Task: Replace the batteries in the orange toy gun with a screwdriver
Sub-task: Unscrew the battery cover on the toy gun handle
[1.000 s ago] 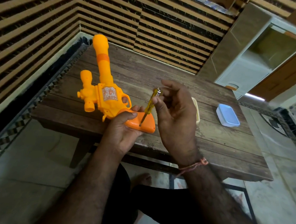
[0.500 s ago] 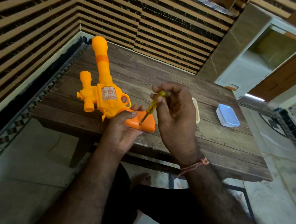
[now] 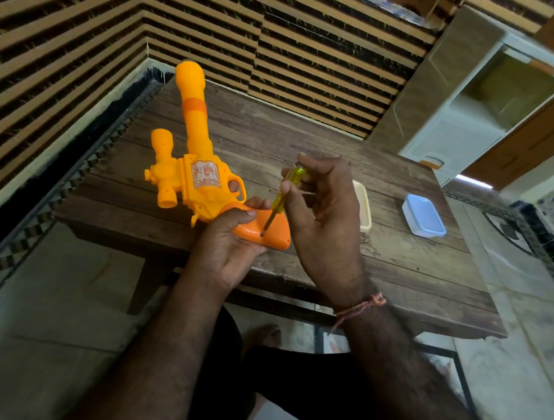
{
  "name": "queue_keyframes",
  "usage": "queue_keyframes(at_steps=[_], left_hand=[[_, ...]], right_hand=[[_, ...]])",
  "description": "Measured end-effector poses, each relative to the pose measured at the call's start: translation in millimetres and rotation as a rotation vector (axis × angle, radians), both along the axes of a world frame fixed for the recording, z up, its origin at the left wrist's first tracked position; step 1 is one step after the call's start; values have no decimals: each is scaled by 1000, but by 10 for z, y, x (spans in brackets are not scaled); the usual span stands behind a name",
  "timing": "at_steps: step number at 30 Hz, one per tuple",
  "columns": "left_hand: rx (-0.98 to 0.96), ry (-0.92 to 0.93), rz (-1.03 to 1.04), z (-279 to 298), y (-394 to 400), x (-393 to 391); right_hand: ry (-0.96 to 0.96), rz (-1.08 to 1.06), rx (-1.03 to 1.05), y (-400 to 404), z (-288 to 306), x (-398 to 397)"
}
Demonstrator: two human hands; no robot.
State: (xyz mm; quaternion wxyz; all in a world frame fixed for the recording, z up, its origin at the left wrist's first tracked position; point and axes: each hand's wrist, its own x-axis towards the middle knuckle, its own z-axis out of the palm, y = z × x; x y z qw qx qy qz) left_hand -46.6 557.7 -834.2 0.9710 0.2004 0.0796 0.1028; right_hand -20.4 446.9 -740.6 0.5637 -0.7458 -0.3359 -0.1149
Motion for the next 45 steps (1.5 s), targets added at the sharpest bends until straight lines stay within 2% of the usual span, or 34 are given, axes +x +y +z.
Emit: queue_keyframes(at_steps=[4, 9, 12, 17, 24, 27, 31, 37, 42, 45], left_hand=[[-12, 37, -2, 8, -8, -9], [-56, 45, 23, 78, -33, -26], [5, -7, -16, 53, -13, -33], [-21, 10, 0, 15, -8, -1], [-40, 23, 29, 22, 6, -2], [-5, -14, -11, -8, 32, 5], [12, 25, -57, 18, 11, 1], [-42, 0, 20, 17, 2, -5], [-6, -38, -9, 18, 2, -4], [-40, -16, 15, 38, -10, -10]], right_hand=[[-33, -64, -7, 37, 36, 24], [-38, 29, -8, 19, 33, 15], [-5, 30, -45, 15, 31, -24], [-99, -40, -84, 19, 53, -12], [40, 58, -2, 7, 9, -54], [-4, 26, -41, 16, 15, -53], [-109, -53, -56, 58, 45, -45], [-39, 62, -21, 30, 3, -44], [-92, -34, -69, 29, -31, -68], [-69, 0, -65, 16, -31, -44]])
